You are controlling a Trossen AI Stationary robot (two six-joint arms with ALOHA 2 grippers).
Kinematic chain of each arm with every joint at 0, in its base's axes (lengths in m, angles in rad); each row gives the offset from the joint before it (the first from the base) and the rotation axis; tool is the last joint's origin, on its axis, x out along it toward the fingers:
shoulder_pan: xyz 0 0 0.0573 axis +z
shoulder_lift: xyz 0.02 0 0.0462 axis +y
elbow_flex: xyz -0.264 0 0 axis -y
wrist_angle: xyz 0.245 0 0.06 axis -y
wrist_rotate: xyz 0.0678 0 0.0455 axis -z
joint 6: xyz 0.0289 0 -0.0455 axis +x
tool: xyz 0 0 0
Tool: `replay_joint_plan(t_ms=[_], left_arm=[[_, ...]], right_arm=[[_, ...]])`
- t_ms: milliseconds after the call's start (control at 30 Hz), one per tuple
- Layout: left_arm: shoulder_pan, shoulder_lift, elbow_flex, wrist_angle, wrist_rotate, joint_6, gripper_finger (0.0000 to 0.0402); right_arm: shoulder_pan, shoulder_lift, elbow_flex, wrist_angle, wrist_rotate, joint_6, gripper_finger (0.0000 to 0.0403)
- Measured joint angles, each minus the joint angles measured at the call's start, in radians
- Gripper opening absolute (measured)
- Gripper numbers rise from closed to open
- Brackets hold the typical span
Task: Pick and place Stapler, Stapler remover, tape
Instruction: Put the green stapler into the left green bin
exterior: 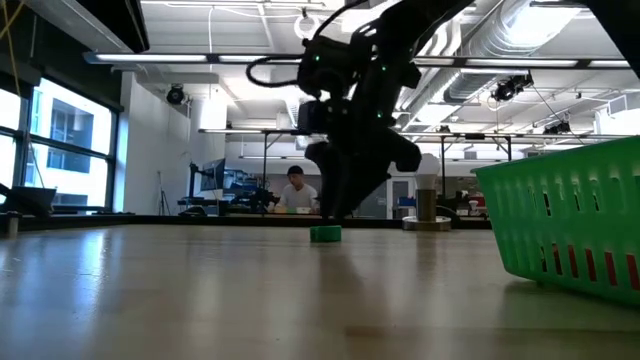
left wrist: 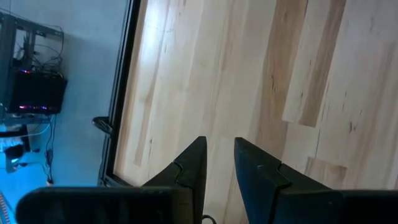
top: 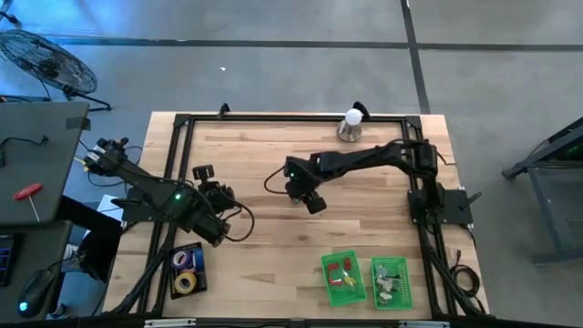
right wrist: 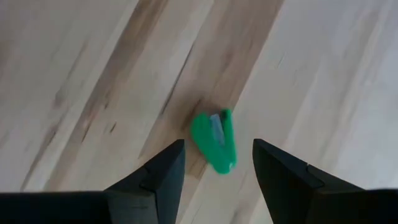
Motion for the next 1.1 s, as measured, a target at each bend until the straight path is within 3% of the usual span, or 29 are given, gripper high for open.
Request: replay_joint_plan(t_ms=[433, 567, 667, 733, 900, 1100], left_arm=[[0.0, 0.0, 0.0, 0.012, -0.016, -0.008, 0.0076], [0.0, -0.001, -0.027, 0.043, -0.019, -0.009, 0.0076], [0.0, -0.001, -0.088, 0.055, -0.019, -0.01, 0.0076], [0.0, -0.001, -0.146, 0.091, -0.014, -0.01, 0.0076], [0.0, 0.0, -0.295, 0.221, 0.027, -0.01, 0.0076], [0.0, 0.0, -0.443, 0.424, 0.12, -0.01, 0.0076]], right_arm=[[0.007, 0.079, 0.004, 0.014, -0.01, 0.034, 0.0175], [0.008, 0.08, 0.008, 0.007, -0.007, 0.089, 0.0135], [0.016, 0.081, 0.024, -0.005, 0.017, 0.129, 0.0072], [0.029, 0.082, 0.037, -0.018, 0.054, 0.155, 0.004], [0.108, 0.089, 0.081, -0.048, 0.198, 0.239, 0.004], [0.274, 0.088, 0.258, -0.337, 0.352, 0.434, 0.004]])
